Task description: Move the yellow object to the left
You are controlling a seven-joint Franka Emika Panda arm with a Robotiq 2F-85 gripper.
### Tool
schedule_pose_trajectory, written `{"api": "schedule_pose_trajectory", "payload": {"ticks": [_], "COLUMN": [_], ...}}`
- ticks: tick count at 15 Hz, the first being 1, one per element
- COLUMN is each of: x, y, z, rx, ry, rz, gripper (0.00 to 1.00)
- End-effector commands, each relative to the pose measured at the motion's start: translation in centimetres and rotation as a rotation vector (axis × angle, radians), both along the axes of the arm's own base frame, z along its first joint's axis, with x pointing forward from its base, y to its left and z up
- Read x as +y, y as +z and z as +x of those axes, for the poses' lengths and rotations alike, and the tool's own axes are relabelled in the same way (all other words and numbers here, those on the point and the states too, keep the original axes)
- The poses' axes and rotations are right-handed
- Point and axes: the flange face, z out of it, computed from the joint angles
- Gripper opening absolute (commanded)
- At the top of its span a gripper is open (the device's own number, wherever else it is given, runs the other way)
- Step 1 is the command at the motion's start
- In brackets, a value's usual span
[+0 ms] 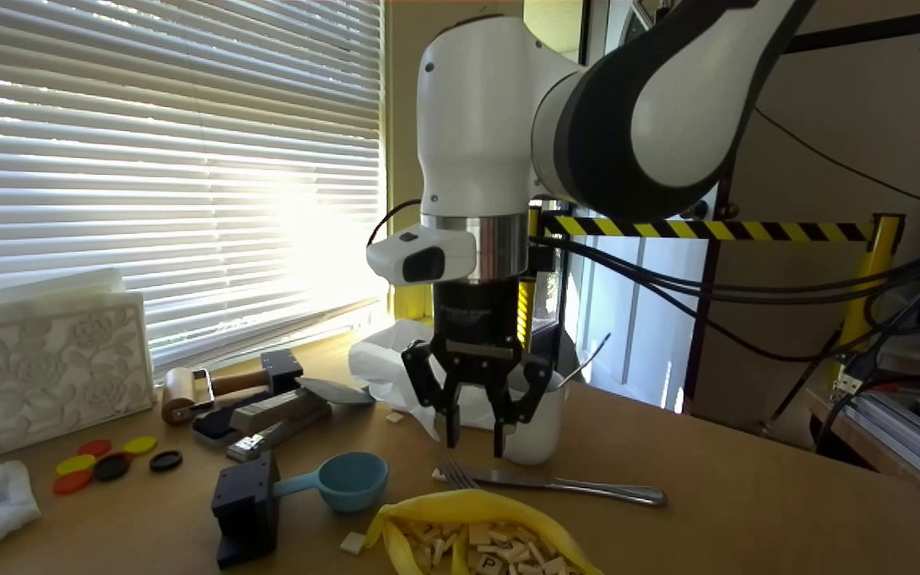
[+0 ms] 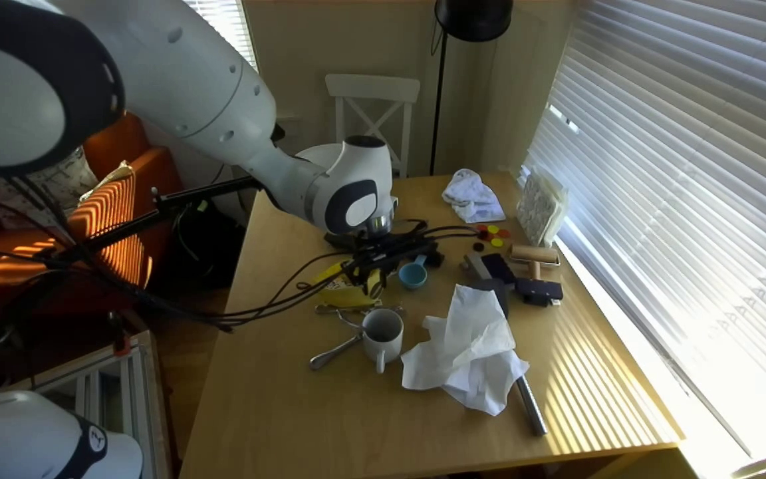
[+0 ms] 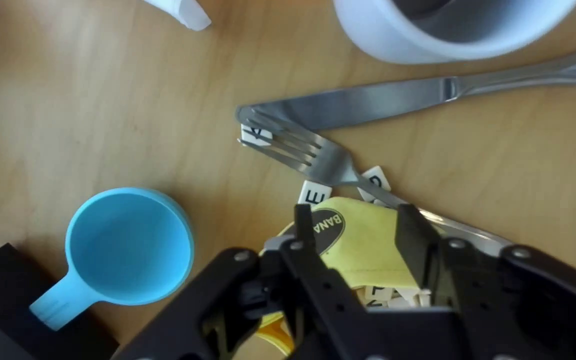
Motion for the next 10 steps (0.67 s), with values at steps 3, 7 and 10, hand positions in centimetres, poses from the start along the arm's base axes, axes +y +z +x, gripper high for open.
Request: {"api": "schedule_pose_trajectory", "payload": {"ticks": [3,7,10], "x": [0.5,0.9,1.7], "y": [-3.2,-4.5,-5.3], "z": [1.6,1.8,1.8], "rx": [0.000,0.033,0.065], "ry": [0.090,0.137,0.200], "rz": [-0.017,-0.016,-0.008], "gripper": [0.02,0.00,0.00]}}
